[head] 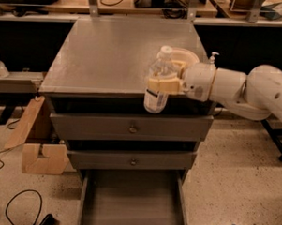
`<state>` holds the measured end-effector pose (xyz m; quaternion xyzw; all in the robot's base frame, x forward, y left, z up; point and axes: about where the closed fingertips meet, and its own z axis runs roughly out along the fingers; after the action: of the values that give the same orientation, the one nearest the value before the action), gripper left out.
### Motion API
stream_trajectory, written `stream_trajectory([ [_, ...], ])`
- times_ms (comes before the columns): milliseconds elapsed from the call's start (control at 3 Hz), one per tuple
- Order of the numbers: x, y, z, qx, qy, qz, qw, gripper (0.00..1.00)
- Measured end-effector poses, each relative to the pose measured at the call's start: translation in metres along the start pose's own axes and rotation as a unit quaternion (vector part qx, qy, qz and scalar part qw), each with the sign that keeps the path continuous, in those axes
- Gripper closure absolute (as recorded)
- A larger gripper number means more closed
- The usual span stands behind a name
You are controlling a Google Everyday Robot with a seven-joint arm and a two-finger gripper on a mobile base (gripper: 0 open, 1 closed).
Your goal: Pick blue plastic bottle from bottom drawer and place on counter
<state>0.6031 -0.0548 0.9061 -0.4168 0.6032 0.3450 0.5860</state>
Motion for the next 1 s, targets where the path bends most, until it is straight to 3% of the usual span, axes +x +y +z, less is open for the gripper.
stream_trajectory([
  [333, -0.065, -0.031, 0.04, 0.013, 0.005, -0.016, 0.9998, 1.0],
  [667, -0.099, -0.063, 0.083, 0.016, 0.004, -0.025, 0.9995, 1.0],
  [1000, -0.11, -0.094, 0.13, 0.013, -0.004, -0.028, 0.9995, 1.0],
])
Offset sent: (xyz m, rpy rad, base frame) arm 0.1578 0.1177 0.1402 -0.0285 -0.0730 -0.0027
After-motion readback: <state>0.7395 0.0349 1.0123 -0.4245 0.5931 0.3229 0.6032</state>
